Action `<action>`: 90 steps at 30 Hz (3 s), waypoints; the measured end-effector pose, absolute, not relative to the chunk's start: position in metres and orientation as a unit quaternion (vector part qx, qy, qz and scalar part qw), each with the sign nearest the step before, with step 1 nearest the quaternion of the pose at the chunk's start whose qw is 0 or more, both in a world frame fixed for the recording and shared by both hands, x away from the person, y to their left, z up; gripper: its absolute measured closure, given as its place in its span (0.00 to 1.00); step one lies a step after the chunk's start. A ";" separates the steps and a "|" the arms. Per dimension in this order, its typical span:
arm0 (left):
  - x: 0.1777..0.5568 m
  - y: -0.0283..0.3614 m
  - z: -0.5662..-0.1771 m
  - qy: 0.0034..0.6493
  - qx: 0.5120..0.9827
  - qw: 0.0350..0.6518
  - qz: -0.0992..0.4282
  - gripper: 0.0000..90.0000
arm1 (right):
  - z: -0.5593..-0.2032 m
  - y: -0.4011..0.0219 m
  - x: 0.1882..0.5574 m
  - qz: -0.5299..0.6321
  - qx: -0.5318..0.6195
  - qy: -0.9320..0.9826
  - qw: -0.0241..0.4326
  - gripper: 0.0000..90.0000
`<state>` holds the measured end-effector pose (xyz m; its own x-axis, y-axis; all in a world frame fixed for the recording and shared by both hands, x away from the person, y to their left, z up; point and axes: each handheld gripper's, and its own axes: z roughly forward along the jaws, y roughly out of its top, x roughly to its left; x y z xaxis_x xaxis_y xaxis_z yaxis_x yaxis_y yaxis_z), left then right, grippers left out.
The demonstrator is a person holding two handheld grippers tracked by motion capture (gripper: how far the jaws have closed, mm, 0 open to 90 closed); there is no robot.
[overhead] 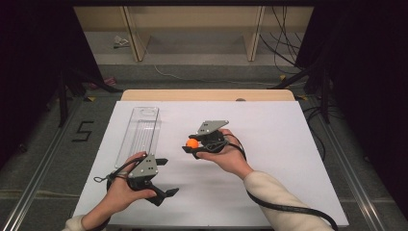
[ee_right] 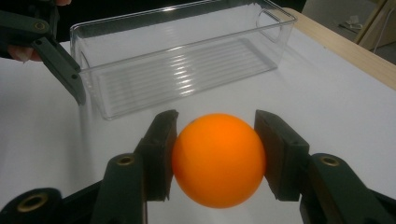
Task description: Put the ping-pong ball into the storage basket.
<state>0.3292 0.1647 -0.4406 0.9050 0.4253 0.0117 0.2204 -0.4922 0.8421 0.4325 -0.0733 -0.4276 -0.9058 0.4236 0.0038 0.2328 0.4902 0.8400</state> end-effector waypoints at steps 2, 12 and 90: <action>0.329 0.165 -0.441 0.188 0.857 0.467 0.109 0.00 | -0.427 -0.072 0.433 0.467 0.192 0.857 0.102 0.57; 0.329 0.165 -0.441 0.188 0.857 0.467 0.109 0.00 | -0.425 -0.067 0.435 0.468 0.191 0.857 0.100 0.57; 0.328 0.164 -0.441 0.185 0.860 0.464 0.106 0.00 | -0.415 -0.039 0.456 0.483 0.195 0.848 0.100 0.57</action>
